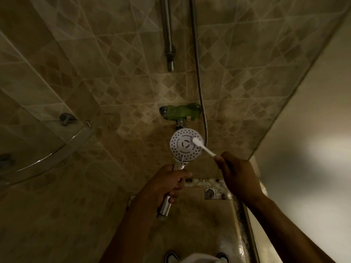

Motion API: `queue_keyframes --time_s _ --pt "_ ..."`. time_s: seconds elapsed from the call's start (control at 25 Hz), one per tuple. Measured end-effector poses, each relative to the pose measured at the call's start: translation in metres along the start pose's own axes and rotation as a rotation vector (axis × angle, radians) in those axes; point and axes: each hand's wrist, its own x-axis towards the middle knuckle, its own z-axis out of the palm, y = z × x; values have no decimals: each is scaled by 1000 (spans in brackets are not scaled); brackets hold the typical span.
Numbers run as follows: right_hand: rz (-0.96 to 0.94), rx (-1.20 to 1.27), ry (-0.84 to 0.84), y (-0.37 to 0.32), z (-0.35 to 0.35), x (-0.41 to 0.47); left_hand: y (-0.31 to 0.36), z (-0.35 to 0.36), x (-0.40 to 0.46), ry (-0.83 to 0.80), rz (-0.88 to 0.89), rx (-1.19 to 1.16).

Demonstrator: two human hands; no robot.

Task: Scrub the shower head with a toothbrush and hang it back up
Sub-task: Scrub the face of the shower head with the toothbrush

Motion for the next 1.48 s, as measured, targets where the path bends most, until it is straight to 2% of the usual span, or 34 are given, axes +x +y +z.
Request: queue_keyframes --time_s 0.12,0.32,0.52,0.72,0.84,0.92,1.08,1.24,1.48 --pt "-33 32 -132 6 8 -14 1 -1 0 -5 8 -36" --pt "36 84 31 9 -1 -4 -1 7 0 -23 -9 -108" --pt "-83 21 -147 8 6 -13 -1 6 3 -67 -16 -190" --pt "-30 57 18 10 -3 3 -1 10 6 -151 -61 -350" --pt "-84 57 -94 11 2 -7 1 15 3 -175 -48 -373" --pt "-91 17 -133 17 1 -10 -1 18 3 -148 -43 -351" --pt "-45 -6 -61 18 -8 -2 -2 25 1 -49 -32 -318" --pt "12 47 -56 14 -15 3 -9 33 -6 72 -15 -178" --pt "-83 115 -186 4 -22 7 -10 44 -15 259 29 -204"
